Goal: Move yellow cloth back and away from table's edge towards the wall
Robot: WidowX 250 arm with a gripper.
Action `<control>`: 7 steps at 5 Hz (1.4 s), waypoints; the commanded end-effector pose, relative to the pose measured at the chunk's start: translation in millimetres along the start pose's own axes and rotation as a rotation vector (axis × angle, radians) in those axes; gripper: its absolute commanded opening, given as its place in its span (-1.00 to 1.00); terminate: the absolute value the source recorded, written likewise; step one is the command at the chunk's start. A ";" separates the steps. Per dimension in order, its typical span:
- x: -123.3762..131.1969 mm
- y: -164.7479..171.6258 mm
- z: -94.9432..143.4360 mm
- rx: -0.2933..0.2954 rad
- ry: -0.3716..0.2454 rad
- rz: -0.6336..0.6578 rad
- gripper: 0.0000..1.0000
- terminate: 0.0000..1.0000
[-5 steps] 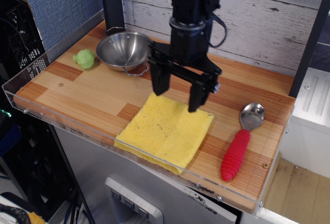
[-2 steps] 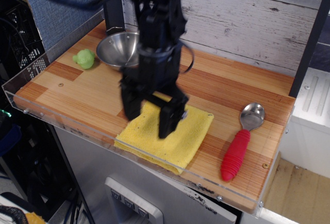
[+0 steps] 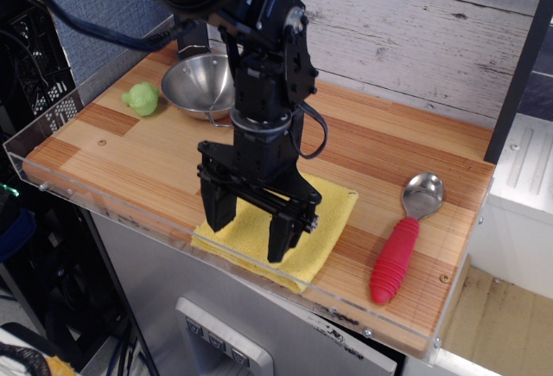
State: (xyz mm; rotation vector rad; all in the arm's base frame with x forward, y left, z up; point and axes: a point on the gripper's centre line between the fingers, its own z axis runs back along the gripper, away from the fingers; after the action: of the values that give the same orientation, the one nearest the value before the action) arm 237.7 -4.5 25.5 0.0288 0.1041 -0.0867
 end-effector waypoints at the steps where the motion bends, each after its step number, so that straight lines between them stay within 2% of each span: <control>1: 30.3 5.0 14.0 -0.028 -0.062 0.045 1.00 -1.00; 2: 42.7 5.9 2.4 -0.045 -0.022 0.056 1.00 -1.00; 3: 32.9 2.3 -12.3 -0.054 0.069 0.077 1.00 -1.00; 4: 20.7 -5.5 -20.4 -0.035 0.116 0.063 1.00 -1.00; 6: 34.3 -0.5 -21.5 0.024 0.126 0.036 1.00 -1.00; 7: 54.2 6.6 -21.6 0.048 0.131 0.051 1.00 -1.00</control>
State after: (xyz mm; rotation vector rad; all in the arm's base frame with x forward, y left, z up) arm 287.6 -5.3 2.7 0.0771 0.2526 -0.0598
